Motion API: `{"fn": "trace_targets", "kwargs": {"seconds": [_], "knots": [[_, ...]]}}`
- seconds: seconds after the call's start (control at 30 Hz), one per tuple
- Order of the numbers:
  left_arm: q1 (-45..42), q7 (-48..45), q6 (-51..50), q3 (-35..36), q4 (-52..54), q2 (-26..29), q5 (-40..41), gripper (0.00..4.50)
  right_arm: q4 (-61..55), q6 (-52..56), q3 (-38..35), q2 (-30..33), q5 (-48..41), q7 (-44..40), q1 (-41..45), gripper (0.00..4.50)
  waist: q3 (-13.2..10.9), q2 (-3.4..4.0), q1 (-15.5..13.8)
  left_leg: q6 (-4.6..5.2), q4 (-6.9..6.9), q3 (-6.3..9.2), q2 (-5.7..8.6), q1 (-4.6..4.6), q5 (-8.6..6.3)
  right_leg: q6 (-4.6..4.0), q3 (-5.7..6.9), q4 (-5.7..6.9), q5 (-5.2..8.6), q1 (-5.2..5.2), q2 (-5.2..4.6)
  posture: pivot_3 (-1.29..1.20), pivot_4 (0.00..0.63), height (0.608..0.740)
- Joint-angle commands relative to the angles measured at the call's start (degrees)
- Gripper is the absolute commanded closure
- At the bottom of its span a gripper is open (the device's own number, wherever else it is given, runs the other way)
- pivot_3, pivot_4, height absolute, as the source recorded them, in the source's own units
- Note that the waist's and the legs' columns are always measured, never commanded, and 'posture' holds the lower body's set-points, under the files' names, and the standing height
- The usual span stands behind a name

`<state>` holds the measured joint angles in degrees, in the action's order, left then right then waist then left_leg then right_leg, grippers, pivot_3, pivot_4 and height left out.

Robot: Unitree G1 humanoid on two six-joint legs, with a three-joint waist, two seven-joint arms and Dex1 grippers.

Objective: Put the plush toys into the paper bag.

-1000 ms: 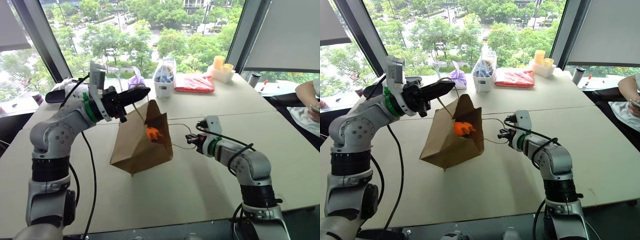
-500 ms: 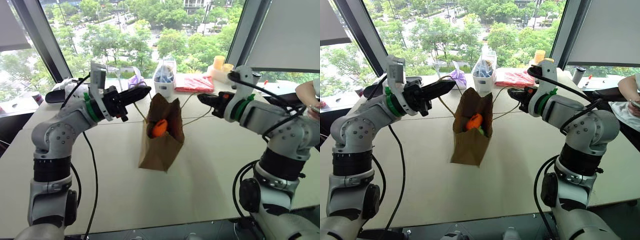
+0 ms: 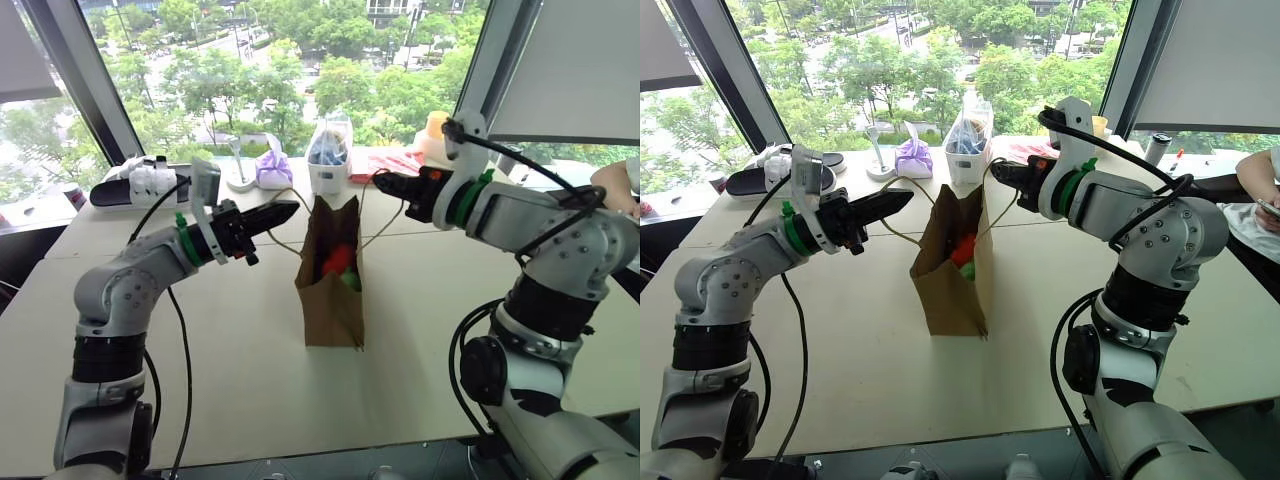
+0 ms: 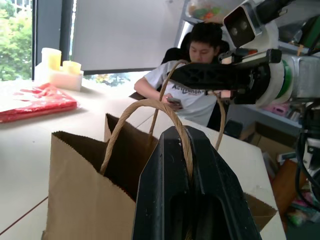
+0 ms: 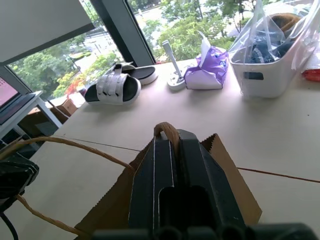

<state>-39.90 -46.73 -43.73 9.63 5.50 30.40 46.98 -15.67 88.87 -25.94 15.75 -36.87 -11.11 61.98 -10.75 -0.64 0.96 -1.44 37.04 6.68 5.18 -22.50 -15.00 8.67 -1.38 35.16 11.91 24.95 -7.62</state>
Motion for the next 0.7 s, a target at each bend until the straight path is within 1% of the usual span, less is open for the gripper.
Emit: {"fn": "trace_targets", "kwargs": {"seconds": [0.03,0.1,0.2,0.23,0.27,0.3,0.33,0.43,0.47,0.5,0.57,0.6,0.7], "knots": [[1.51,-1.35,3.29,-2.5,2.38,1.08,-3.8,4.5,-3.58,-0.97,2.09,0.8,-0.92,-1.18,-3.34,4.46,0.01,-0.01,-0.03,0.0,0.0,-0.02,0.0,0.01,0.0,0.0,0.0,0.0,0.0,-0.02,0.0,0.0,0.15,0.74],[1.6,-1.34,3.1,-2.57,2.32,1.18,-3.85,4.5,-3.53,-1.73,2.46,1.38,-0.74,-1.55,-4.81,4.46,0.0,0.0,-0.04,0.01,0.0,-0.02,0.0,0.01,0.0,0.0,0.0,0.0,0.0,-0.03,0.0,0.0,0.15,0.74],[-0.01,-0.2,0.55,-1.94,1.08,1.41,-3.01,4.5,-3.99,-2.22,1.64,2.16,-1.52,-2.44,-5.94,3.59,0.0,0.0,0.02,0.01,0.01,-0.03,0.0,-0.01,0.0,0.0,0.0,0.0,0.0,-0.01,0.0,0.0,0.15,0.74],[-0.43,0.12,0.26,-1.78,0.76,1.31,-2.96,4.5,-4.11,-2.26,1.58,2.27,-1.66,-2.58,-6.09,3.01,0.0,0.0,0.02,0.01,0.01,-0.02,0.0,-0.01,0.0,0.0,0.0,0.0,0.0,-0.01,0.01,0.0,0.15,0.74],[-0.91,0.08,-0.41,-1.42,0.63,1.19,-2.23,4.5,-4.56,-2.47,1.84,2.61,-2.1,-3.2,-6.41,2.72,0.0,0.0,0.03,0.01,0.01,-0.02,0.0,0.0,0.0,0.0,0.01,0.0,0.0,-0.01,0.01,0.0,0.15,0.74],[-1.31,0.16,-0.9,-1.08,0.52,1.07,-1.74,3.96,-4.89,-2.59,2.0,2.9,-2.39,-3.63,-6.6,2.11,0.0,0.0,0.03,0.01,0.01,-0.02,-0.01,0.0,-0.01,0.0,0.01,0.0,0.0,-0.01,0.01,0.0,0.15,0.74],[-1.62,0.25,-1.54,-0.52,0.46,0.93,-0.86,3.75,-5.16,-2.64,2.0,3.29,-2.52,-3.92,-6.62,1.71,0.0,0.0,0.03,0.01,0.0,-0.02,0.0,0.0,0.0,0.0,0.01,-0.01,0.0,-0.01,0.01,0.0,0.15,0.74],[-2.37,0.89,-2.55,0.97,0.57,0.45,1.28,2.27,-5.41,-2.51,1.17,4.18,-3.22,-4.53,-6.21,0.14,0.0,0.0,0.13,0.02,0.0,-0.01,-0.01,0.0,-0.01,0.0,0.0,0.0,0.0,0.0,0.01,0.0,0.15,0.74],[-2.97,1.59,-2.48,1.85,0.62,-0.08,2.14,1.8,-5.48,-2.53,0.63,4.76,-3.62,-4.89,-5.92,0.0,0.0,0.0,0.1,0.02,0.0,-0.01,-0.01,0.0,-0.01,0.0,0.01,0.0,0.0,0.0,0.01,0.0,0.15,0.74],[-3.61,2.3,-2.36,2.76,0.63,-0.59,3.1,1.38,-5.5,-2.7,0.23,5.31,-3.74,-5.03,-5.63,0.0,0.0,0.0,0.06,0.02,0.0,0.0,-0.02,0.0,-0.01,0.0,0.01,0.0,0.0,0.0,0.01,0.0,0.15,0.74],[-6.05,4.99,-4.87,5.81,0.19,-1.82,7.93,0.46,-5.34,-2.59,-1.01,6.09,-4.38,-5.18,-4.84,0.0,-0.01,-0.02,-0.1,0.02,0.02,0.0,-0.02,0.0,-0.01,0.0,0.01,0.0,0.0,-0.01,0.01,0.0,0.15,0.74],[-6.88,5.34,-5.87,6.54,0.22,-1.49,9.17,0.03,-5.48,-2.37,-1.39,6.6,-4.79,-5.41,-4.49,0.0,-0.01,-0.02,-0.09,0.02,0.03,0.02,-0.02,-0.02,-0.01,0.0,0.01,-0.02,0.0,-0.01,0.01,0.0,0.15,0.74],[-7.21,4.54,-7.74,6.69,0.99,1.14,9.85,0.03,-5.94,-1.09,-2.78,8.12,-6.2,-6.09,-3.36,0.0,-0.01,-0.02,0.01,0.02,0.02,0.01,-0.01,-0.02,-0.01,0.0,0.01,-0.02,0.0,-0.01,0.0,0.0,0.15,0.74]]}}
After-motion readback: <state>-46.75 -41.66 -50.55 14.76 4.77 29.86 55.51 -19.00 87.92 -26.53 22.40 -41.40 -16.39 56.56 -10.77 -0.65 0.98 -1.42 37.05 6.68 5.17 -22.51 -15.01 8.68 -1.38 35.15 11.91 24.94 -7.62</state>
